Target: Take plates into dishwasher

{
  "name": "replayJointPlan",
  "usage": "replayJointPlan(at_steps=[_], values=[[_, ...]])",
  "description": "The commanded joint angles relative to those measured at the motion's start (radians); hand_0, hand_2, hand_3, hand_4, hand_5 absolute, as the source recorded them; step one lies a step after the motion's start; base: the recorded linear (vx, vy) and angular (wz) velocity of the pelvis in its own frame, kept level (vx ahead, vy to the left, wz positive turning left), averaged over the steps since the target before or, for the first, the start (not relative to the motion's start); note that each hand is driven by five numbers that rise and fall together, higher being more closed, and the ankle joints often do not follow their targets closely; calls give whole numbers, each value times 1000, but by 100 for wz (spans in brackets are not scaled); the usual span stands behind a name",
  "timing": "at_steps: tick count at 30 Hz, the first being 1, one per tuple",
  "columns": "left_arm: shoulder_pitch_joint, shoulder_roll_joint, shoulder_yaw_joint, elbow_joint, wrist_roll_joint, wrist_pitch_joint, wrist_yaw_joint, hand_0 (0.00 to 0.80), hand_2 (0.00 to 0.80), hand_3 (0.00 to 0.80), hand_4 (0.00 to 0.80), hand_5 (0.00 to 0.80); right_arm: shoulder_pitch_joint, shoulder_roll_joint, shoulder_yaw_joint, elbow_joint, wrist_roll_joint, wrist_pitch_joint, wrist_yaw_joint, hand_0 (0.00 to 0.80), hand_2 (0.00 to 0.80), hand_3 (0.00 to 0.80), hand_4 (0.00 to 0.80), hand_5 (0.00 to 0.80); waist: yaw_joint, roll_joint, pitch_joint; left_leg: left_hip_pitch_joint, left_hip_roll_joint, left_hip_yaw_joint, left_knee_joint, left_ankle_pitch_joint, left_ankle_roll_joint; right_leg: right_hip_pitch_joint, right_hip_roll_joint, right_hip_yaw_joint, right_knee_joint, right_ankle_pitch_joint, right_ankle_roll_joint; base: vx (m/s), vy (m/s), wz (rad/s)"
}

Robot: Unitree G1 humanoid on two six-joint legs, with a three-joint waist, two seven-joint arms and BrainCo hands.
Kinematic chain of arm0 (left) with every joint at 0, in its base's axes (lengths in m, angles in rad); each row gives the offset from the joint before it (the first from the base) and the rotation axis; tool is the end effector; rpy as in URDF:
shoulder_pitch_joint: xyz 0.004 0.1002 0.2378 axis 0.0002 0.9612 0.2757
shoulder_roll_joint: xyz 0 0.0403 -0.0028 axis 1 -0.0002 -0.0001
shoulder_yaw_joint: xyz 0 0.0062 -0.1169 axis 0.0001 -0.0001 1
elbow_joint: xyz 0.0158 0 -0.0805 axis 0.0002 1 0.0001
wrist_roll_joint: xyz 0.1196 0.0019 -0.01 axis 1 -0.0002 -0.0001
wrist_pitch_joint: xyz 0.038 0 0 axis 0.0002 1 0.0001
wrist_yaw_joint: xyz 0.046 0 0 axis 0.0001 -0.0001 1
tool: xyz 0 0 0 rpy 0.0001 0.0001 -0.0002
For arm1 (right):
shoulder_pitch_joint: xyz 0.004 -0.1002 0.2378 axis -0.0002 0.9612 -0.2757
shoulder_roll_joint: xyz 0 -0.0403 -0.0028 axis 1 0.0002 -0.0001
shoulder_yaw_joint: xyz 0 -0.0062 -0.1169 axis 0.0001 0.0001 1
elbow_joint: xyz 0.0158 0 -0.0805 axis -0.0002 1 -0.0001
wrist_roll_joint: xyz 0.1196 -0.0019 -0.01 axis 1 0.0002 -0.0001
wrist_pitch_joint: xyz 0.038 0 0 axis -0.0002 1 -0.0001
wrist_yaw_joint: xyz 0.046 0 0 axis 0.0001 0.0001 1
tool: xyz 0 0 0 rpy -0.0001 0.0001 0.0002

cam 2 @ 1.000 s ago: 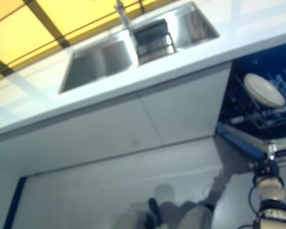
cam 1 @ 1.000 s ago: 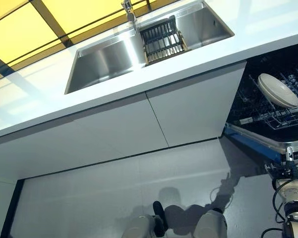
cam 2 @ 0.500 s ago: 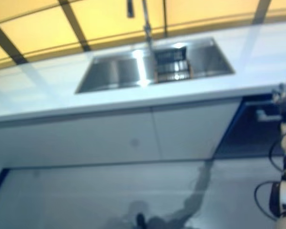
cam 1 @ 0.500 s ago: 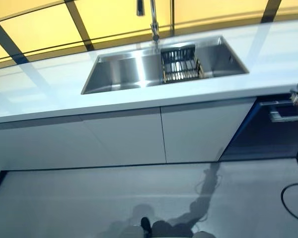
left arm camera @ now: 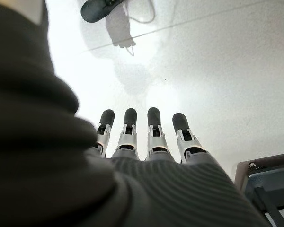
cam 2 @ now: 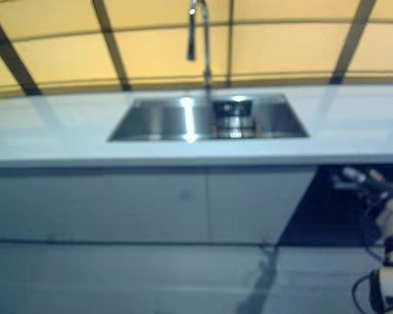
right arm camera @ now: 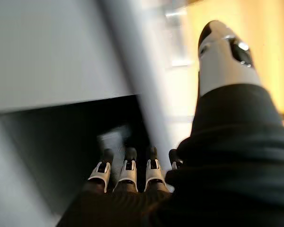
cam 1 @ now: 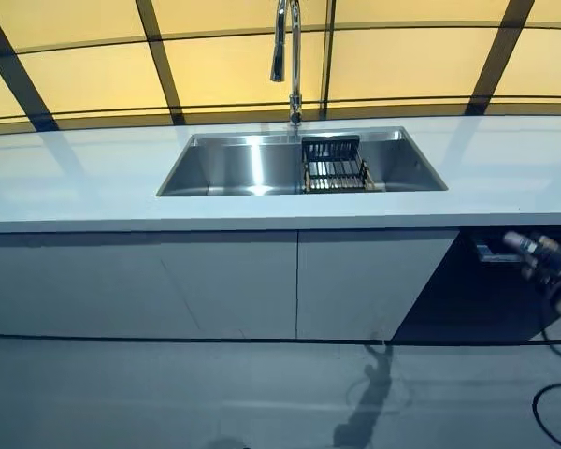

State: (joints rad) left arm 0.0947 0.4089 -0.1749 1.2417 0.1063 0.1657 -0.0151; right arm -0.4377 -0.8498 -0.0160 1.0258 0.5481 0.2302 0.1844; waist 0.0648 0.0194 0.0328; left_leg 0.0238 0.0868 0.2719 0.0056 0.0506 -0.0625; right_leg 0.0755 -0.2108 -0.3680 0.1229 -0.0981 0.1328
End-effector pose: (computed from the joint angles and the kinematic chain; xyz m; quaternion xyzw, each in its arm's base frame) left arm 0.0296 0.2966 -0.1326 0.2413 0.6825 0.0308 0.6892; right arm 0.2393 -0.4082 0.0599 -0.0196 0.2844 -0.2102 0.9352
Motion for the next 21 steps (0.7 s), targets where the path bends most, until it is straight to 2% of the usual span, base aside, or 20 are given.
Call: replayJointPlan(at_steps=[1, 6, 10, 15, 16, 20, 21], values=[[-67, 16, 20, 16, 25, -6, 8, 0, 0, 0, 0, 0, -19, 61, 45, -71, -183, -92, -47, 0, 0, 0, 0, 0, -4, -32, 50, 82, 1, 4, 21, -122, 6, 28, 54, -9, -107, 67, -26, 0, 0, 0], [-83, -9, 14, -3, -27, -5, 4, 0, 0, 0, 0, 0, 149, 182, 90, -108, -381, -121, -137, 0, 0, 0, 0, 0, -20, -30, 48, 93, -8, 2, -35, -98, 4, 31, 57, -10, -142, 91, -11, -11, 15, 4], [-94, -30, 8, -14, -60, 4, 7, 0, 0, 0, 0, 0, 254, 274, 105, -96, -464, -163, -207, 0, 0, 0, 0, 0, -32, -32, 50, 96, -10, -1, -63, -85, 3, 32, 58, -11, -163, 108, 0, -25, 7, 4], [-102, -76, 3, -16, -88, 11, 15, 0, 0, 0, 0, 0, 364, 438, 143, -4, -481, -154, -306, 0, 0, 0, 0, 0, -42, -34, 54, 99, -12, -4, -65, -88, 10, 30, 53, -9, -162, 112, 6, -8, 3, 3], [-104, -88, 5, -15, -77, 15, 9, 0, 0, 0, 0, 0, 382, 476, 153, 19, -472, -132, -315, 0, 0, 0, 0, 0, -41, -34, 54, 99, -14, -6, -60, -92, 14, 30, 51, -8, -155, 109, 5, 13, -8, 4], [-116, -114, -12, -1, -54, 19, -11, 0, 0, 0, 0, 0, 402, 536, 167, 103, -445, -90, -301, 0, 0, 0, 0, 0, -41, -33, 54, 101, -18, -11, -55, -98, 21, 32, 49, -7, -153, 110, 6, -8, -5, 5], [-122, -121, -17, 4, -42, 21, -20, 0, 0, 0, 0, 0, 401, 557, 165, 140, -416, -69, -284, 0, 0, 0, 0, 0, -40, -37, 55, 88, -22, -5, -46, -84, 29, 23, 41, -14, -154, 125, -1, -45, 4, 5]])
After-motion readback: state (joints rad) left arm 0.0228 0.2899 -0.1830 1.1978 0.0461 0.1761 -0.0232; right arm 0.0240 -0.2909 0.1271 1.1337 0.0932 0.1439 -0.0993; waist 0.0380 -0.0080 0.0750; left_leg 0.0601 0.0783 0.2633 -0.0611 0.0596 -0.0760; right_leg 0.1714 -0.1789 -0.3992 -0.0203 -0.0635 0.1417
